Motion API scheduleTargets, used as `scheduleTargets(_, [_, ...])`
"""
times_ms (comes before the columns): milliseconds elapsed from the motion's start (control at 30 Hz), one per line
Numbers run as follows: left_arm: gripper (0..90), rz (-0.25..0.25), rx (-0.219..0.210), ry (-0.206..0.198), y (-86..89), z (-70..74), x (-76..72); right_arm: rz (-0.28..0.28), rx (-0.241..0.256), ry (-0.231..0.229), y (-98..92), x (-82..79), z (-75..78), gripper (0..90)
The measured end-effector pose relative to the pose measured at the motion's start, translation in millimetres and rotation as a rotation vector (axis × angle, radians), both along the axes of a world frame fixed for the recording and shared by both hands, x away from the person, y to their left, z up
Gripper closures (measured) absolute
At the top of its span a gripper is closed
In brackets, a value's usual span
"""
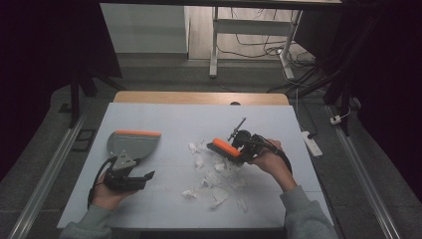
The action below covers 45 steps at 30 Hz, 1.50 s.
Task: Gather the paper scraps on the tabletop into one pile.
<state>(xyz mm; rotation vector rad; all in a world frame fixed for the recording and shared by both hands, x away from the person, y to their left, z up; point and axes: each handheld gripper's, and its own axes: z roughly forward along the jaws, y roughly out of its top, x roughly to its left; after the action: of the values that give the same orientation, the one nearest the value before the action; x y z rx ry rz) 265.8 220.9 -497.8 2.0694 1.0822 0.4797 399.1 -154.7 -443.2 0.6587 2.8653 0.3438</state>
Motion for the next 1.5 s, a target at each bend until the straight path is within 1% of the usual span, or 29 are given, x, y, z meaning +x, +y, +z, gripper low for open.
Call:
scheduleTargets(67, [31.5, 0.001, 0.000, -0.002, 0.3, 0.0, 0.0, 0.011, 0.047, 0.000, -4.5, -4.7, 6.4, 71.7])
scheduleTargets(100, [31.5, 0.003, 0.001, -0.001, 0.5, 0.0, 0.1, 0.004, 0.072, -0.014, -7.7, -7.0, 10.6, 71.7])
scheduleTargets(133, [31.5, 0.004, 0.000, 0.000, 0.8, 0.0, 0.3, -0.004, 0.087, -0.035, -11.2, -8.2, 14.6, 71.7])
scheduleTargets(233, [31.5, 0.005, -0.001, 0.001, 1.4, -0.3, 0.6, -0.036, 0.102, -0.070, -20.1, -6.5, 23.3, 71.7])
scheduleTargets(300, [31.5, 0.006, -0.002, 0.001, 1.6, -0.5, 0.7, -0.051, 0.113, -0.097, -23.3, -2.7, 26.5, 71.6])
scheduleTargets(367, [31.6, 0.007, -0.003, 0.001, 1.8, -0.5, 0.9, -0.049, 0.123, -0.121, -24.1, 3.1, 28.8, 71.6])
scheduleTargets(400, [31.6, 0.006, -0.003, 0.000, 1.9, -0.5, 0.9, -0.051, 0.131, -0.122, -23.3, 6.3, 29.3, 71.6])
scheduleTargets(433, [31.6, 0.006, -0.002, 0.000, 2.0, -0.5, 0.8, -0.051, 0.141, -0.115, -22.2, 9.9, 29.9, 71.6])
scheduleTargets(533, [31.7, 0.008, -0.005, -0.004, 2.8, -0.3, 0.6, -0.049, 0.195, -0.101, -17.5, 19.5, 32.6, 71.6])
scheduleTargets(567, [31.7, 0.008, -0.008, -0.005, 3.4, -0.3, 0.8, -0.049, 0.203, -0.109, -15.1, 22.1, 34.2, 71.6])
scheduleTargets(633, [31.7, 0.009, -0.009, -0.004, 4.1, -0.4, 1.4, -0.048, 0.201, -0.133, -8.9, 27.7, 36.9, 71.6])
scheduleTargets(667, [31.7, 0.010, -0.009, -0.003, 4.2, -0.7, 1.5, -0.046, 0.196, -0.141, -4.9, 31.4, 36.9, 71.6])
scheduleTargets(700, [31.7, 0.009, -0.009, -0.002, 4.2, -0.7, 1.5, -0.032, 0.179, -0.151, 1.0, 37.0, 35.0, 71.6])
scheduleTargets(733, [31.7, 0.009, -0.009, -0.003, 4.3, -0.7, 1.3, -0.027, 0.165, -0.146, 5.3, 40.4, 33.4, 71.6])
scheduleTargets(767, [31.7, 0.009, -0.010, -0.003, 4.4, -0.5, 1.3, -0.017, 0.131, -0.152, 12.4, 47.1, 29.7, 71.6])
scheduleTargets(833, [31.7, 0.010, -0.013, -0.006, 4.7, -0.2, 1.1, 0.001, 0.081, -0.154, 22.7, 56.7, 23.8, 71.6])
scheduleTargets(900, [31.8, 0.007, -0.016, -0.006, 5.0, -0.2, 1.5, 0.036, 0.037, -0.147, 34.8, 67.9, 17.7, 71.6])
scheduleTargets(967, [31.8, 0.004, -0.017, -0.005, 5.5, -0.3, 1.8, 0.070, -0.020, -0.151, 46.9, 77.0, 13.2, 71.6])
scheduleTargets(1000, [31.8, 0.004, -0.017, -0.005, 5.8, -0.3, 2.0, 0.096, -0.037, -0.157, 53.8, 81.7, 10.4, 71.6])
scheduleTargets(1033, [31.8, 0.003, -0.019, -0.005, 6.1, -0.4, 2.1, 0.106, -0.051, -0.151, 59.2, 83.9, 8.5, 71.6])
scheduleTargets(1067, [31.9, 0.004, -0.021, -0.005, 6.3, -0.6, 2.4, 0.128, -0.063, -0.150, 63.8, 86.3, 6.5, 71.6])
scheduleTargets(1167, [31.9, 0.001, -0.022, -0.003, 6.5, -1.1, 3.1, 0.151, -0.085, -0.142, 74.5, 89.5, 0.2, 71.6])
scheduleTargets(1233, [31.9, 0.002, -0.023, -0.002, 6.6, -1.6, 3.3, 0.175, -0.112, -0.138, 80.5, 90.7, -4.4, 71.7])
scheduleTargets(1300, [31.9, 0.002, -0.022, -0.001, 6.6, -1.7, 3.2, 0.189, -0.103, -0.126, 85.8, 88.9, -7.9, 71.7])
scheduleTargets(1333, [31.9, 0.003, -0.022, -0.002, 6.8, -1.7, 3.0, 0.200, -0.109, -0.125, 88.4, 86.5, -9.0, 71.7])
scheduleTargets(1400, [31.9, 0.005, -0.025, -0.003, 7.2, -1.5, 2.9, 0.243, -0.136, -0.130, 92.3, 80.2, -10.8, 71.7])
scheduleTargets(1433, [32.0, 0.005, -0.026, -0.003, 7.3, -1.4, 2.9, 0.265, -0.156, -0.130, 93.7, 76.0, -11.1, 71.7])
scheduleTargets(1467, [32.0, 0.005, -0.026, -0.002, 7.2, -1.5, 2.8, 0.275, -0.168, -0.131, 94.9, 70.2, -11.5, 71.7])
scheduleTargets(1500, [32.0, 0.003, -0.023, -0.002, 7.0, -1.6, 2.7, 0.294, -0.176, -0.123, 95.4, 64.6, -11.1, 71.8])
